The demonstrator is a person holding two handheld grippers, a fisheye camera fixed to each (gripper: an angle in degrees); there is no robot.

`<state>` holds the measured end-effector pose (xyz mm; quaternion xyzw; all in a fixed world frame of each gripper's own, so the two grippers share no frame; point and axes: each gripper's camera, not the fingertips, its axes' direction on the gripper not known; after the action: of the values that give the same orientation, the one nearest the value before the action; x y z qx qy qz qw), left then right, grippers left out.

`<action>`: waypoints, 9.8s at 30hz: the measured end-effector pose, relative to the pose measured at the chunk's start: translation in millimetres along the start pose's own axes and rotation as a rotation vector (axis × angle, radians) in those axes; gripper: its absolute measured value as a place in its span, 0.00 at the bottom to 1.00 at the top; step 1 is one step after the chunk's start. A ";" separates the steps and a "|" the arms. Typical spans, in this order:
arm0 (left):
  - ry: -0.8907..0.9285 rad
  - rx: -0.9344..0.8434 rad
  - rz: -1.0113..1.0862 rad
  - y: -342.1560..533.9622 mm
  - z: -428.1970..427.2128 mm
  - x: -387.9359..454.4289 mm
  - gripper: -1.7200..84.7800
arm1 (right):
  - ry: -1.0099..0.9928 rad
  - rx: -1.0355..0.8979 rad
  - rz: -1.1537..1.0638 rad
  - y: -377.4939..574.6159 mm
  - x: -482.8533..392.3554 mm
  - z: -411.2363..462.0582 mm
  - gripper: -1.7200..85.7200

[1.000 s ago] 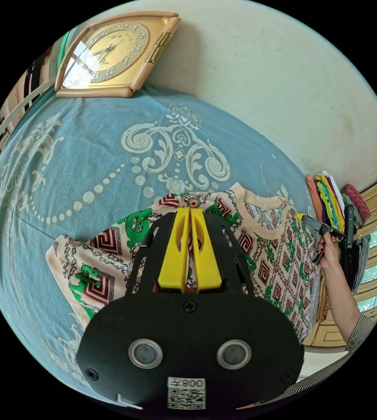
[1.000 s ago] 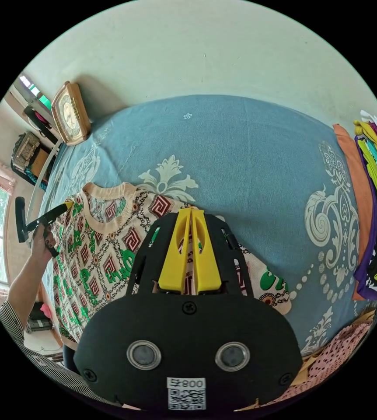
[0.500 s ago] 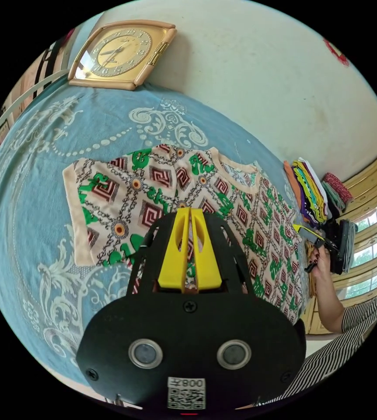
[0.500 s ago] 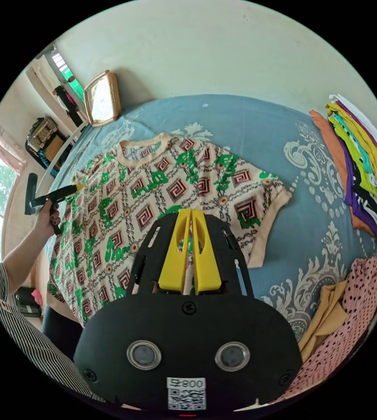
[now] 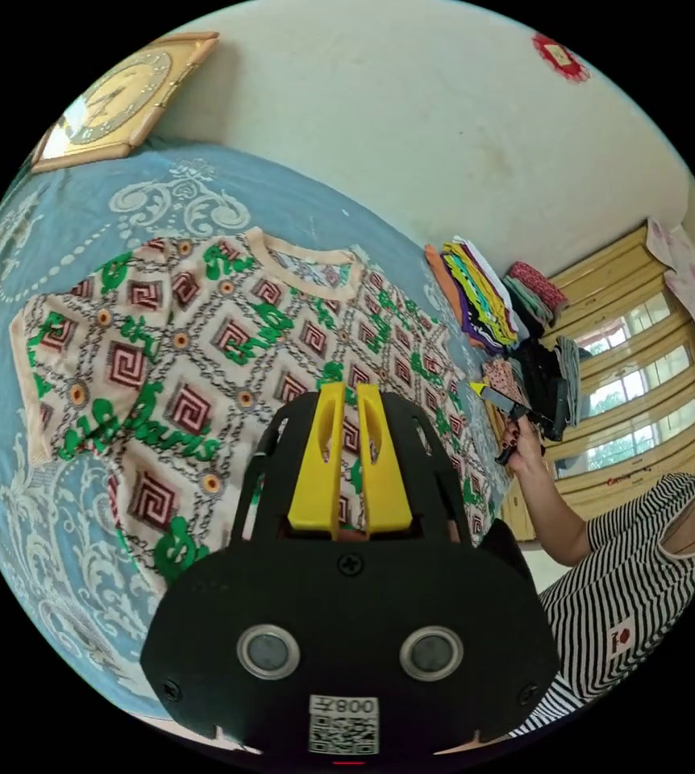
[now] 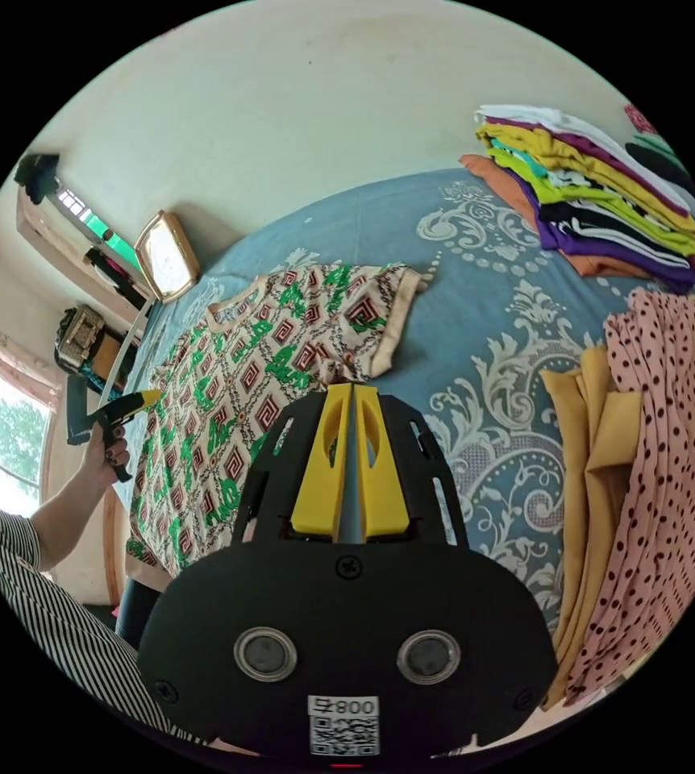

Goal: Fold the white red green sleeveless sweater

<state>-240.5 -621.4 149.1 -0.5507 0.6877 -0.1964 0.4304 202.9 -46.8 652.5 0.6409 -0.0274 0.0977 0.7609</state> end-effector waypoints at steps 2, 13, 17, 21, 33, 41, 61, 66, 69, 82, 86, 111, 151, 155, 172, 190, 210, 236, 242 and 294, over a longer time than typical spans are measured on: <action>0.035 -0.059 0.056 -20.7 27.3 30.9 0.06 | -0.014 0.025 0.032 10.3 21.8 -8.1 0.05; 0.076 -0.246 0.365 -153.4 189.2 218.5 0.10 | -0.071 0.092 -0.012 24.0 59.2 -11.0 0.10; -0.001 -0.294 0.454 -181.8 232.1 273.4 0.11 | -0.154 0.032 0.014 20.7 76.2 2.9 0.10; -0.095 -0.308 0.521 -204.4 263.0 319.7 0.12 | -0.129 0.046 -0.005 20.5 81.7 -0.3 0.09; -0.247 -0.391 0.521 -257.5 333.4 393.2 0.13 | -0.200 -0.011 0.003 23.0 104.7 9.9 0.06; -0.387 -0.398 0.553 -269.4 356.1 411.6 0.09 | -0.247 -0.012 0.024 25.9 116.4 14.8 0.05; 0.160 -0.131 0.066 -295.3 275.2 270.9 0.04 | -0.322 0.104 -0.157 35.3 80.8 6.5 0.04; 0.189 -0.123 -0.018 -280.2 263.3 216.5 0.04 | -0.317 0.055 -0.227 39.8 58.5 23.5 0.04; 0.168 -0.134 -0.044 -274.8 260.1 197.1 0.05 | -0.377 0.050 -0.246 37.1 49.3 30.7 0.04; 0.062 -0.107 0.133 -276.1 238.8 203.8 0.10 | -0.310 -0.071 -0.277 32.5 29.4 60.9 0.04; 0.035 -0.137 0.114 -277.3 247.1 197.3 0.10 | -0.297 -0.078 -0.283 31.1 26.7 64.5 0.04; 0.014 -0.180 -0.061 -261.4 241.1 112.9 0.03 | -0.447 -0.038 -0.276 16.5 51.5 48.1 0.02; -0.037 -0.084 0.131 -209.4 207.5 161.7 0.03 | -0.289 -0.069 -0.168 9.9 52.6 55.9 0.02; -0.128 -0.233 0.174 -209.8 251.6 165.6 0.02 | -0.264 -0.137 -0.166 11.3 43.0 71.5 0.02; -0.140 -0.180 0.353 -111.1 205.9 185.0 0.02 | -0.157 -0.095 -0.224 19.6 -13.9 68.8 0.02; -0.029 -0.237 0.042 113.4 58.6 85.7 0.02 | -0.092 -0.055 -0.169 35.9 -80.6 84.4 0.02; -0.115 0.186 -0.261 369.5 -169.6 -76.8 0.03 | -0.133 -0.380 -0.289 147.3 -312.0 110.5 0.02; 0.035 0.641 -0.582 443.5 -175.7 -383.3 0.05 | -0.185 -0.383 -0.786 -49.0 -760.7 419.8 0.08; 0.038 0.614 -0.499 444.4 -173.1 -393.6 0.05 | -0.029 -0.393 -0.950 -55.8 -859.3 499.7 0.09; -0.082 0.070 0.025 219.1 -51.3 -289.5 0.05 | -0.305 -0.426 -0.362 -231.1 -575.1 592.0 0.02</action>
<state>-404.2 -294.4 123.1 -0.5342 0.6690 -0.1924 0.4796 -268.4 -729.5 437.1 0.4689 -0.0465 -0.1441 0.8702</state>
